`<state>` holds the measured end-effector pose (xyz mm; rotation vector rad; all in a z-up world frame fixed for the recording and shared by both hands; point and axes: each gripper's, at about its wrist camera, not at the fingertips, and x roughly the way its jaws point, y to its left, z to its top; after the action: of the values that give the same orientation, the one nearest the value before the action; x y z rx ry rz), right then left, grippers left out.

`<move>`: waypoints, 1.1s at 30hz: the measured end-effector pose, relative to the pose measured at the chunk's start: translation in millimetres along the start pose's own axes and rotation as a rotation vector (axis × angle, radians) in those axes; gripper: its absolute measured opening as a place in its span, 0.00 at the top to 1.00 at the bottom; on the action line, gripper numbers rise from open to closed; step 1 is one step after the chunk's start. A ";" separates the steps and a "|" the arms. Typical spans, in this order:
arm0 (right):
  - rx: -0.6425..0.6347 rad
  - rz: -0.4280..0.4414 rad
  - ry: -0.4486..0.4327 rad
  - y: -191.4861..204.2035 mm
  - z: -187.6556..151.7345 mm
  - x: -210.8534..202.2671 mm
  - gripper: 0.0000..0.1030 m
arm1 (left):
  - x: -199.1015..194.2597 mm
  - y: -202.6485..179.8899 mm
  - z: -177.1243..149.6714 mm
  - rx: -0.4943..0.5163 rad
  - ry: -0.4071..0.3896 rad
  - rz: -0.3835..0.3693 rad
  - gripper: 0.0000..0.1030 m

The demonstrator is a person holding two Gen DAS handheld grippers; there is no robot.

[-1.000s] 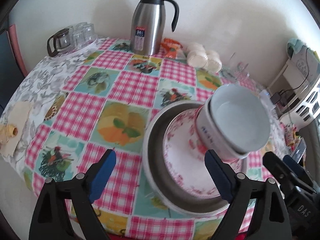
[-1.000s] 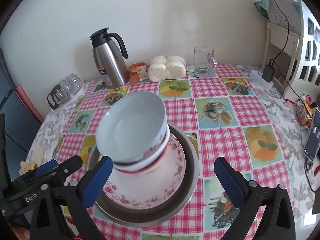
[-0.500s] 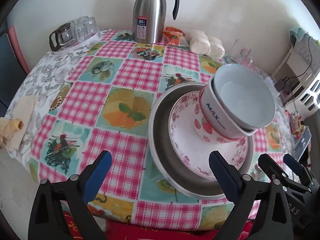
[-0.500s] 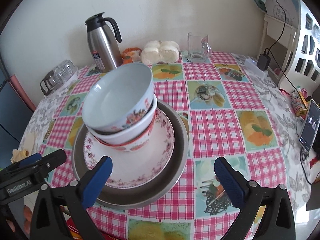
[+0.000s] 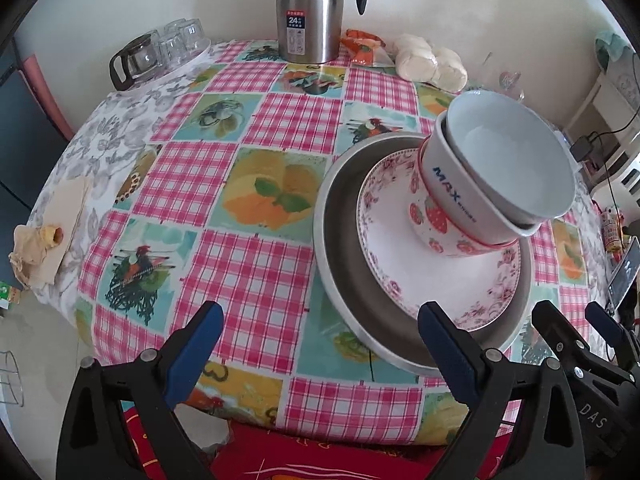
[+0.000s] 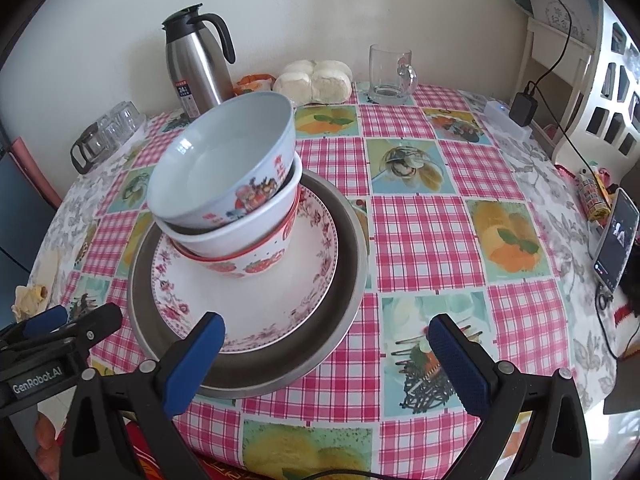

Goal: Organize plates and bowls

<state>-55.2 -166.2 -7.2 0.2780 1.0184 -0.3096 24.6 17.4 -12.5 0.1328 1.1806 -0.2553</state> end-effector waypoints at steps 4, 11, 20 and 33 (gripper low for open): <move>-0.002 -0.003 0.010 0.0 -3.5 1.0 0.00 | 4.0 1.7 -3.7 -0.006 0.027 0.009 0.05; 0.001 -0.005 0.024 -1.3 -9.2 2.3 0.00 | 7.0 5.2 -9.7 -0.021 0.045 0.012 0.05; 0.001 -0.005 0.035 -1.3 -15.4 1.5 0.00 | 7.7 6.3 -16.5 -0.016 0.053 0.011 0.05; 0.002 -0.005 0.042 -1.6 -22.5 0.6 0.00 | 9.6 8.7 -25.2 -0.026 0.065 0.003 0.05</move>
<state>-73.1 -159.4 -19.0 0.2850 1.0606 -0.3104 7.8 30.5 -31.2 0.1205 1.2482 -0.2347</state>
